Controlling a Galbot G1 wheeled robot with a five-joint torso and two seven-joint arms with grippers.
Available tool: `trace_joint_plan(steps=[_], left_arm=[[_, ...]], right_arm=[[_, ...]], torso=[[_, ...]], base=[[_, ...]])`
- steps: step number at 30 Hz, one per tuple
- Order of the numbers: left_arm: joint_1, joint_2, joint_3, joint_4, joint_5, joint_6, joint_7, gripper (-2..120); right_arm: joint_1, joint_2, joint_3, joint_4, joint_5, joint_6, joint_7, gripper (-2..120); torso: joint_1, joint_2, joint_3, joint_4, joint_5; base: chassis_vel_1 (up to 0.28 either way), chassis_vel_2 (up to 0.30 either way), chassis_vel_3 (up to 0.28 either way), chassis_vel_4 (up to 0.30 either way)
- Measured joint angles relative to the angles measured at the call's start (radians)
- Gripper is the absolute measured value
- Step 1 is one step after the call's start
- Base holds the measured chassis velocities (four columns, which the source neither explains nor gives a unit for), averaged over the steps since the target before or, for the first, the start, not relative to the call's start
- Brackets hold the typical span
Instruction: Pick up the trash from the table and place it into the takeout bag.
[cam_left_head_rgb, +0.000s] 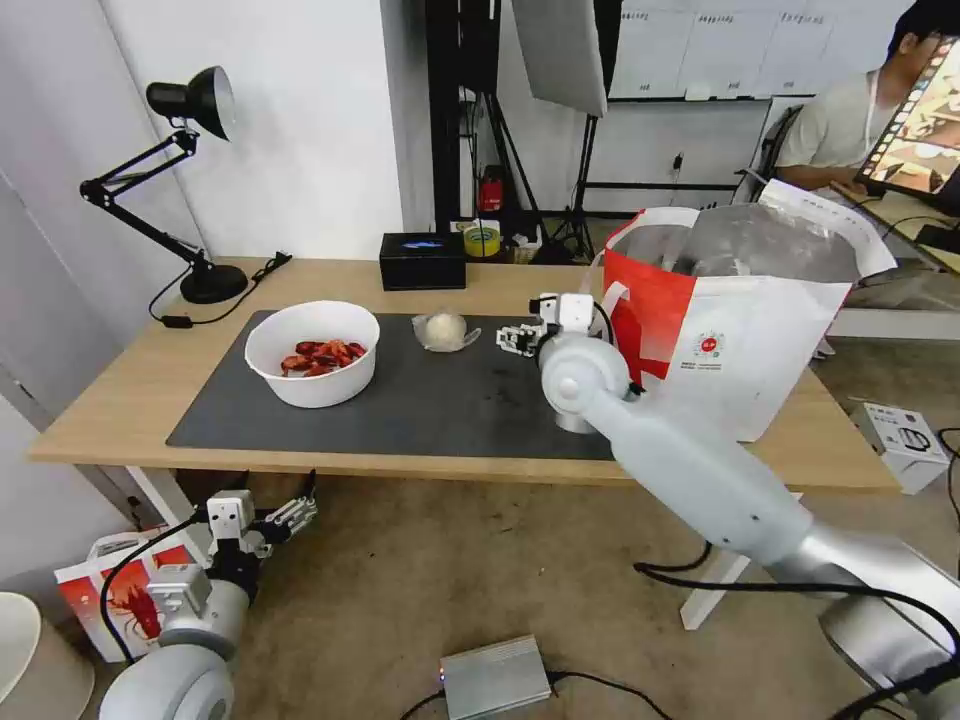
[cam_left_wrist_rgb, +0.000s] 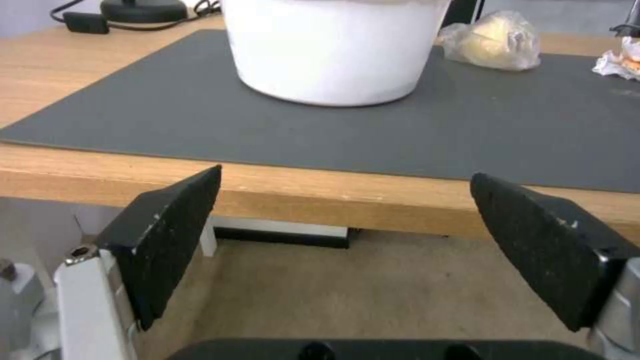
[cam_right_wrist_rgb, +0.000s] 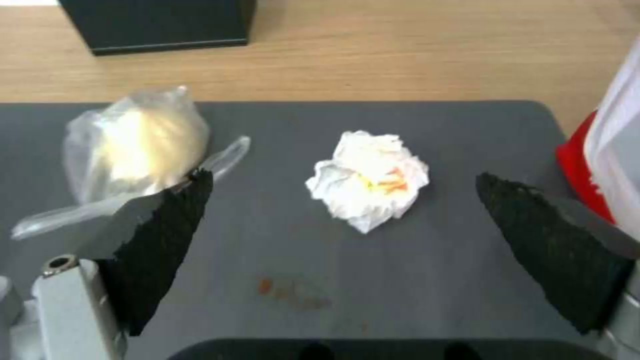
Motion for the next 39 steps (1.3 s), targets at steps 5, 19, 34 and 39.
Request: trace_joint_plan(steps=[5,19,34,39], left_arm=[[-0.002,0.001,-0.001,-0.005,0.000,0.000,0.000,100],[-0.011,0.000,0.003,-0.001,-0.002,-0.002,0.002,100],[-0.015,-0.003,0.009,0.000,-0.004,-0.002,0.003,100],[-0.017,-0.004,0.012,0.002,-0.003,-0.002,0.003,100]], right_arm=[[0.019,0.016,-0.003,-0.033,-0.001,-0.012,0.012,100],[0.064,0.065,-0.012,-0.108,0.020,-0.028,0.059,100],[0.102,0.112,-0.013,-0.187,0.032,-0.035,0.074,100],[0.119,0.132,-0.014,-0.227,0.033,-0.037,0.074,100]], torso=[[0.000,0.000,0.000,-0.0002,0.0001],[0.000,0.000,0.000,-0.0001,0.0001],[0.000,0.000,0.000,-0.0002,0.0001],[0.000,0.000,0.000,-0.0002,0.0001]], base=[[0.000,0.000,0.000,0.000],[0.000,0.000,0.000,0.000],[0.000,0.000,0.000,0.000],[0.000,0.000,0.000,0.000]])
